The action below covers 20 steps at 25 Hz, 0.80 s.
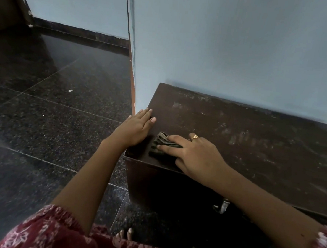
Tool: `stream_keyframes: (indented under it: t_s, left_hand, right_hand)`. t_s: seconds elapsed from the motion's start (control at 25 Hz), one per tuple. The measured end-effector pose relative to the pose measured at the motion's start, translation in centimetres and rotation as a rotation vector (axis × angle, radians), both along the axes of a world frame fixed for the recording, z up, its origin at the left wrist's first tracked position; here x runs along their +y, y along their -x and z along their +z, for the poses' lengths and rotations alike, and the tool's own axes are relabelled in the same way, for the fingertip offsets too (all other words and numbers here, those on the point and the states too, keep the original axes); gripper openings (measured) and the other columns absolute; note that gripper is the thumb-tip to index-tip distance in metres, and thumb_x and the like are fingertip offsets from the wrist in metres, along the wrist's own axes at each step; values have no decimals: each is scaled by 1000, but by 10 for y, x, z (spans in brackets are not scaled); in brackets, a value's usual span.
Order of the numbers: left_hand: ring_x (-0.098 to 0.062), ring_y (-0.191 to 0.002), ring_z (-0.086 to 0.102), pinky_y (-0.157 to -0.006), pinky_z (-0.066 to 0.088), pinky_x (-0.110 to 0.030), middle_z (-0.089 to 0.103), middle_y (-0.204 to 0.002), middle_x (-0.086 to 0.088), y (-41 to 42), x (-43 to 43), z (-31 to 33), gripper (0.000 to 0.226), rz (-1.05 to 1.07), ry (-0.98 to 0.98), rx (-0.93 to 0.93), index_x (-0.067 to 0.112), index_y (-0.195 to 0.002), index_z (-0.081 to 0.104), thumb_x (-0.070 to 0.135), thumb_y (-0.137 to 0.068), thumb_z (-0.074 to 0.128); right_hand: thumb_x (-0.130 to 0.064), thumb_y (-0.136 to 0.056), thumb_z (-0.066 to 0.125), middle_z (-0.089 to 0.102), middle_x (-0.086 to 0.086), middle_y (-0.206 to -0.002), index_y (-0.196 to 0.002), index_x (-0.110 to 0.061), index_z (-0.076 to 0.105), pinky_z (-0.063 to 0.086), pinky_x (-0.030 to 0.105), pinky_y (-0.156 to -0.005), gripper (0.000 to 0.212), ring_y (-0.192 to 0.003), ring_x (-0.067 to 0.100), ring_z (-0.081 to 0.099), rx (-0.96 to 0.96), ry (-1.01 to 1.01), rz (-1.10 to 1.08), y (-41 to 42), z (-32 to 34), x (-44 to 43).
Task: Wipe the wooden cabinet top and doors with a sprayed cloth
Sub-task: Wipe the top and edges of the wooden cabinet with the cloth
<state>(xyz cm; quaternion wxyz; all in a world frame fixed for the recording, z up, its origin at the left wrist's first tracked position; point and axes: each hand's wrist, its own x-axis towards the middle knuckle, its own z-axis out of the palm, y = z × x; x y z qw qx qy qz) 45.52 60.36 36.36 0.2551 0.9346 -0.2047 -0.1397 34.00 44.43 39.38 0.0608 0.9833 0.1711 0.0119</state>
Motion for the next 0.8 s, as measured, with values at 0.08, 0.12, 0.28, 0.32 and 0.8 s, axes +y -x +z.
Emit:
stream_keyframes:
  t_s: [0.08, 0.12, 0.28, 0.32, 0.8]
  left_hand:
    - [-13, -148, 8, -119, 4, -31, 13, -160, 0, 0, -4, 3, 53, 34, 122, 23, 16, -150, 17, 37, -101, 19]
    - [-13, -148, 10, -118, 5, -29, 15, -159, 0, -1, -5, 4, 53, 43, 161, 27, 16, -149, 19, 37, -101, 19]
    - [-12, -148, 6, -119, 4, -30, 11, -160, -1, -10, -10, -7, 55, -23, 0, -73, 16, -150, 15, 38, -100, 20]
    - [-11, -148, 3, -119, 2, -31, 8, -161, 0, -12, -12, -9, 56, -36, -45, -95, 16, -150, 12, 40, -100, 20]
    - [-10, -147, -10, -119, -3, -33, -8, -160, 3, -21, -22, -18, 62, -86, -199, -113, 21, -150, 1, 50, -97, 15]
  right_hand:
    - [-23, -95, 38, 31, -8, -153, -140, -44, 32, 40, 38, -98, 50, -131, 37, 39, 62, -2, -69, -20, 3, -2]
    - [-24, -95, 37, 30, -8, -153, -141, -44, 30, 40, 38, -98, 50, -132, 37, 38, 64, 0, -90, -31, 4, -2]
    - [-25, -95, 38, 38, -7, -149, -138, -45, 35, 42, 41, -97, 48, -130, 35, 41, 22, -6, -150, -89, 1, -12]
    - [-25, -95, 38, 39, -6, -148, -137, -46, 36, 42, 42, -98, 47, -130, 34, 41, 27, -11, -181, -105, 1, -15]
    - [-27, -94, 45, 51, 7, -135, -131, -26, 51, 40, 42, -94, 38, -124, 32, 48, 60, -177, -505, -222, -8, -53]
